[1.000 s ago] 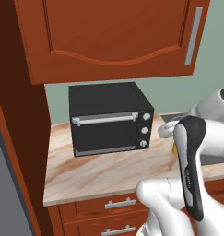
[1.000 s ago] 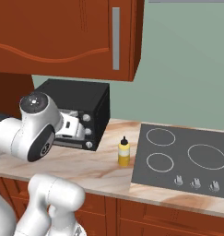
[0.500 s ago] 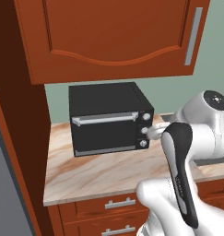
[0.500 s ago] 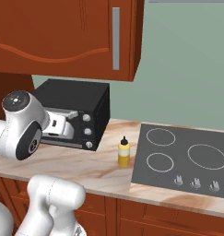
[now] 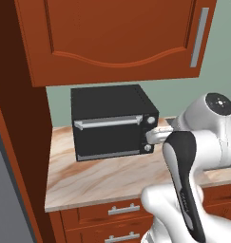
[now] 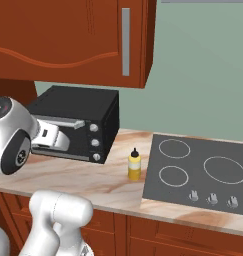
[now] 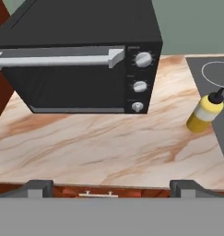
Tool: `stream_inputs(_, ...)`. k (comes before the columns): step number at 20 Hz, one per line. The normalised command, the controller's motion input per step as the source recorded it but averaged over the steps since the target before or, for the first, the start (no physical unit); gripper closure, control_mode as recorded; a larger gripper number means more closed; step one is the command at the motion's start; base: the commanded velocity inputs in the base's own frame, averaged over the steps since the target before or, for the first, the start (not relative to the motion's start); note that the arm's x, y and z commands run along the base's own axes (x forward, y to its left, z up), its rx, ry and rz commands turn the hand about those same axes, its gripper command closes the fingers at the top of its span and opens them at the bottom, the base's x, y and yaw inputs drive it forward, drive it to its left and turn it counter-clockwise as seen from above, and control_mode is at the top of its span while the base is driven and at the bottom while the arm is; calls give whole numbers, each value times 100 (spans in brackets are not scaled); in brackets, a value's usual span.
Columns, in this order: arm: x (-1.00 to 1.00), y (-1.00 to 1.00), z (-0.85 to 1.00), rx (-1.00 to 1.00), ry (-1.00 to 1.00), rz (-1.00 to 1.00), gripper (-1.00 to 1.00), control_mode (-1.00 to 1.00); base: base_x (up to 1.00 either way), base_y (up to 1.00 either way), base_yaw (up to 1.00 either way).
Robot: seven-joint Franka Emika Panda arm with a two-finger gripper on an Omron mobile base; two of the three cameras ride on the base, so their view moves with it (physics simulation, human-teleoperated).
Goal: Take 2 condiments from the cabinet and move them on the counter near the stove.Make sure the condiments are lined up with each other, next to each other.
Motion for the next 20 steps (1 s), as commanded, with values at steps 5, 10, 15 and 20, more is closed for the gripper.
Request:
stream_inputs(5, -26, 0, 17, 0, 0, -2, -100, -100, 0, 0, 0)
stream_inputs(10, -23, 0, 13, 0, 0, 0, -100, -100, 0, 0, 0)
stream_inputs(15, -21, 0, 9, 0, 0, 0, -100, -100, 0, 0, 0)
stream_inputs(20, 0, 0, 0, 0, 0, 0, -100, -100, 0, 0, 0)
